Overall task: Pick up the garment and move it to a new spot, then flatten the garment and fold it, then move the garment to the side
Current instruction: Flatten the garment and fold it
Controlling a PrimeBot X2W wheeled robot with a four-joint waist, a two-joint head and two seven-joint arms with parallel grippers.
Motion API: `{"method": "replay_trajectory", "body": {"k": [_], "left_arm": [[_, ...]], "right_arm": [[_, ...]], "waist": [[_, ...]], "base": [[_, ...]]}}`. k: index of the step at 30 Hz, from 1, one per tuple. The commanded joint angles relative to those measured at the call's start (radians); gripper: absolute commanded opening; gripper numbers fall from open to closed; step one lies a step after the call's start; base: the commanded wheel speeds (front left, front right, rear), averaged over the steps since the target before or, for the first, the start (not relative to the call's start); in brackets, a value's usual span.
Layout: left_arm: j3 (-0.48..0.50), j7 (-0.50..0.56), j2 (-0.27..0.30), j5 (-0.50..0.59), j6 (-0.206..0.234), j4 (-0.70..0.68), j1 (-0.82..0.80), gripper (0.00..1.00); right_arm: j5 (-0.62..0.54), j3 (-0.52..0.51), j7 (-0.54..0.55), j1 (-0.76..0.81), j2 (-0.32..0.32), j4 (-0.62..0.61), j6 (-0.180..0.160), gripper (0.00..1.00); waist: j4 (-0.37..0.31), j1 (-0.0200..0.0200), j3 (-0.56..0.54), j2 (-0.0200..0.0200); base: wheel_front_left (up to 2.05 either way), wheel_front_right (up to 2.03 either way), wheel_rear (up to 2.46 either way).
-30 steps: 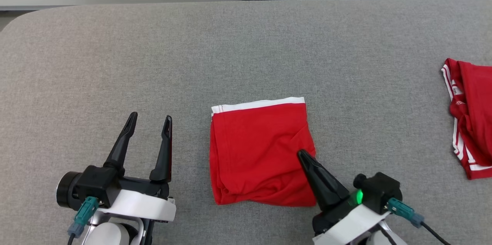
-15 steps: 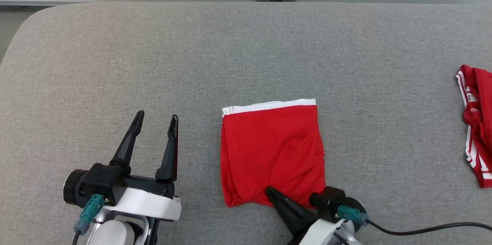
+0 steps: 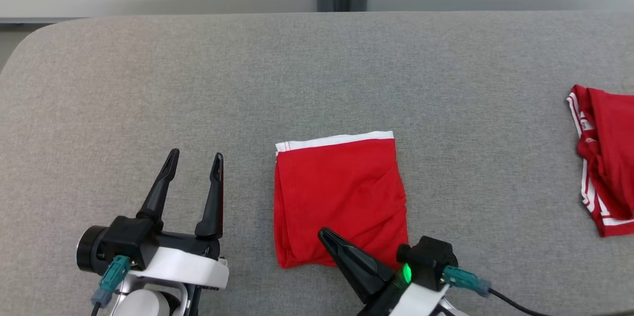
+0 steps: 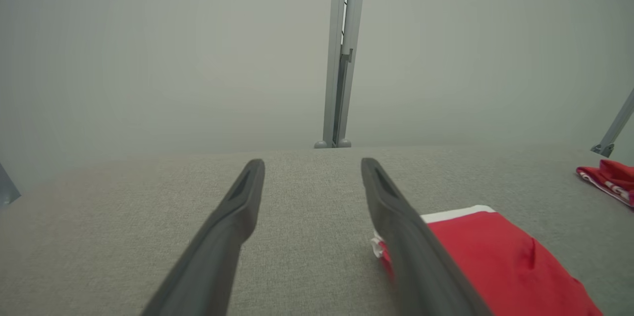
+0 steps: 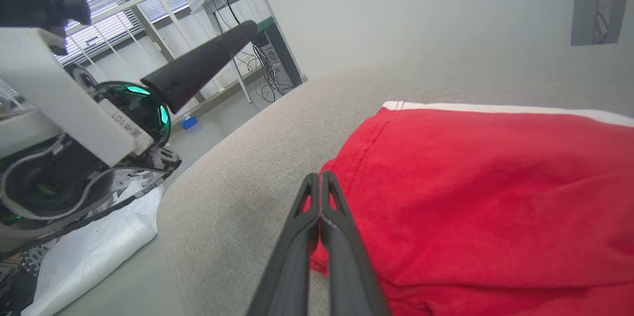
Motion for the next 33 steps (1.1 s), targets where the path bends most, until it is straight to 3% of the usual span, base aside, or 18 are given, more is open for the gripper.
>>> {"method": "replay_trajectory", "body": {"k": [1, 5, 9, 10, 11, 12, 13, 24, 33], "left_arm": [[0.006, 0.001, 0.009, -0.003, 0.008, -0.006, 0.005, 1.00], [0.009, 0.006, 0.019, -0.003, 0.014, -0.013, 0.018, 1.00], [0.011, 0.007, 0.022, 0.002, 0.021, -0.021, 0.021, 1.00], [0.011, 0.008, 0.025, 0.003, 0.022, -0.024, 0.023, 1.00], [0.012, 0.009, 0.027, 0.005, 0.025, -0.028, 0.028, 1.00], [0.011, 0.012, 0.029, 0.005, 0.027, -0.031, 0.030, 1.00], [0.011, 0.015, 0.031, 0.006, 0.027, -0.035, 0.029, 1.00], [0.023, 0.042, 0.065, 0.003, 0.048, -0.087, 0.058, 1.00], [0.013, 0.067, 0.083, 0.001, 0.061, -0.114, 0.118, 1.00]], "right_arm": [[-0.017, -0.014, -0.001, 0.025, -0.015, -0.065, 0.002, 0.00], [-0.054, -0.073, -0.001, 0.050, -0.042, -0.209, 0.002, 0.00], [-0.084, -0.176, -0.001, 0.068, -0.035, -0.276, 0.002, 0.00], [-0.109, -0.215, -0.001, 0.075, -0.035, -0.279, 0.002, 0.08], [-0.129, -0.260, -0.001, 0.092, -0.031, -0.275, 0.002, 0.36], [-0.142, -0.301, -0.001, 0.100, -0.021, -0.284, 0.002, 0.49], [-0.165, -0.343, -0.001, 0.105, -0.013, -0.289, 0.002, 1.00], [-0.325, -0.732, 0.080, 0.219, 0.017, -0.338, 0.002, 1.00], [-0.342, -0.854, 0.141, 0.339, 0.028, -0.353, 0.002, 1.00]], "waist": [[-0.013, -0.0001, -0.012, -0.0001], [-0.033, -0.0001, -0.031, -0.0001], [-0.046, -0.0001, -0.046, -0.0001], [-0.051, -0.0001, -0.051, -0.0001], [-0.055, -0.0001, -0.057, -0.0001], [-0.059, -0.0001, -0.063, -0.0001], [-0.062, -0.0001, -0.068, -0.0001], [-0.100, -0.0001, -0.124, -0.0001], [-0.106, -0.0001, -0.167, -0.0001]], "base": [[0.00, 0.00, 0.00], [0.00, 0.00, 0.00], [0.00, 0.00, 0.00], [0.00, 0.00, 0.00], [0.00, 0.00, 0.00], [0.00, 0.00, 0.00], [0.00, 0.00, 0.00], [0.00, 0.00, 0.00], [0.00, 0.00, 0.00]]}}
